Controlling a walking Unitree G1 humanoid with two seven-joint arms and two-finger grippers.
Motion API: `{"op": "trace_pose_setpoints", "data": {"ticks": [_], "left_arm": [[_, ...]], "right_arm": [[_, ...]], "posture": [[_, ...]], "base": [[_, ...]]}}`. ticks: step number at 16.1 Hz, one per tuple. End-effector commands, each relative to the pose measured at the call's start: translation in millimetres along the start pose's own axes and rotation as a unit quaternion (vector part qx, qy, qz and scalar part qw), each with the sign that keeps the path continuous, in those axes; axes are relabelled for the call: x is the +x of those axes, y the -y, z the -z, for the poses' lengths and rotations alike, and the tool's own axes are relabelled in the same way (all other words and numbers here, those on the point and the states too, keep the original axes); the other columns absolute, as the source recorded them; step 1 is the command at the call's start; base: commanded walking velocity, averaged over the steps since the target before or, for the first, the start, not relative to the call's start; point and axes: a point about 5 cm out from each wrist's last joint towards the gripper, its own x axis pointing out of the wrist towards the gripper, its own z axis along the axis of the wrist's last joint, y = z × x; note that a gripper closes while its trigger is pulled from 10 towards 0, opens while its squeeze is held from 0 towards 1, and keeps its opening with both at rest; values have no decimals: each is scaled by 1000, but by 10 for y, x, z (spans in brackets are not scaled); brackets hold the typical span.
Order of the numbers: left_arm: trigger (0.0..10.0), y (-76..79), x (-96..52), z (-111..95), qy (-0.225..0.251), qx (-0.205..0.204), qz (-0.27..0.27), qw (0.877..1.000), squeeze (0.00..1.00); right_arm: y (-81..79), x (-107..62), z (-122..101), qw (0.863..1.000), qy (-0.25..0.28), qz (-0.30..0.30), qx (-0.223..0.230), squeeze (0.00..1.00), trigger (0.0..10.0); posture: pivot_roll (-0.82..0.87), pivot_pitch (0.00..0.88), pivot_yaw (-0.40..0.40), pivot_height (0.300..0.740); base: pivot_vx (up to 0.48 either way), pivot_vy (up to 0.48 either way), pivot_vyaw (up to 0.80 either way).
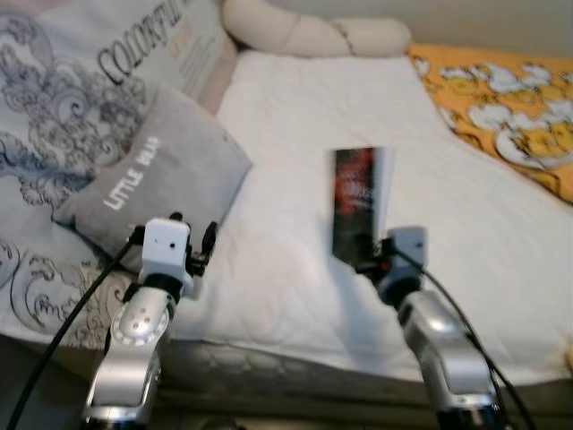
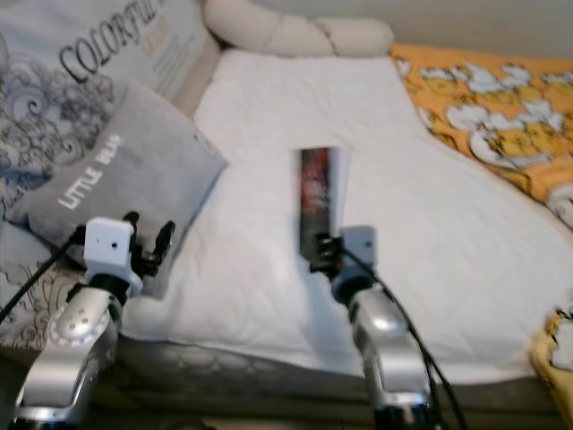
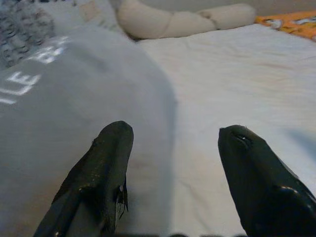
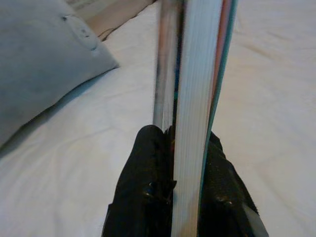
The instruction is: Clean up the room
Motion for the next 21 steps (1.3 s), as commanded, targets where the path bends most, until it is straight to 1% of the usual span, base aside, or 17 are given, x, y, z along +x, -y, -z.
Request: {"op": "trace_pose_setpoints", "data": {"ticks": [1, 2, 3, 4, 6, 10, 13, 15, 16, 17, 18, 19, 20, 21], "left_arm": [[10000, -23, -7, -9, 1, 6, -5, 1000, 0], [10000, -17, -7, -10, 1, 6, -3, 1000, 0], [10000, -11, -6, -9, 1, 6, -2, 1000, 0], [10000, -4, -7, -9, 1, 5, -1, 1000, 0], [10000, 10, -9, -2, 0, 3, 3, 1000, 0], [10000, 26, -32, 12, -4, 6, 11, 1000, 0], [10000, 23, -26, 12, -6, 11, 15, 1000, 0], [10000, 11, 0, 11, -9, 25, 32, 999, 0], [10000, 3, 15, 22, -20, 44, 81, 996, 0], [10000, 0, 12, 30, -26, 53, 101, 993, 0], [10000, -22, -11, 69, -54, 84, 176, 979, 0], [10000, -27, -22, 83, -66, 94, 203, 973, 0], [10000, -21, -59, 110, -89, 109, 245, 959, 0], [10000, -16, -104, 119, -108, 121, 290, 943, 0]], "right_arm": [[-109, 44, -133, 999, 23, -30, -19, 0, 10000], [-110, 40, -130, 999, 23, -29, -20, 0, 10000], [-96, 36, -129, 999, 25, -24, -5, 0, 10000], [-88, 34, -120, 999, 20, -26, 0, 0, 10000], [-114, 34, -87, 999, 7, -47, -12, 0, 10000], [-141, 31, -74, 998, 1, -58, 5, 0, 10000], [-147, 64, -58, 998, -7, -52, 38, 0, 10000], [-130, 138, -76, 998, -8, -45, 51, 0, 10000], [-134, 269, -65, 996, -26, -51, 66, 0, 10000], [-141, 316, -63, 996, -32, -55, 69, 0, 10000], [-186, 539, -53, 990, -69, -73, 98, 0, 10000], [-207, 610, -54, 988, -86, -78, 107, 0, 10000], [-219, 707, -62, 982, -109, -78, 132, 0, 10000], [-226, 802, -93, 976, -127, -79, 161, 0, 10000]], "posture": [[74, 0, -29, 740], [73, 0, -30, 740], [72, 0, -31, 740], [71, 0, -31, 740], [74, 0, -35, 740], [79, 0, -40, 740], [77, 0, -36, 740], [78, 0, -34, 740], [76, 0, -24, 740], [76, 0, -24, 740], [83, 0, -20, 740], [87, 0, -22, 740], [94, 0, -22, 740], [101, 0, -23, 740]], "base": [[330, 0, 800], [326, 0, 800], [330, 0, 800], [322, 0, 0], [150, 0, 0], [0, 0, 0], [0, 0, 0], [0, 0, 0], [0, 0, 0], [0, 0, 0], [0, 0, 0], [0, 0, 0], [0, 0, 0], [0, 0, 0]]}}
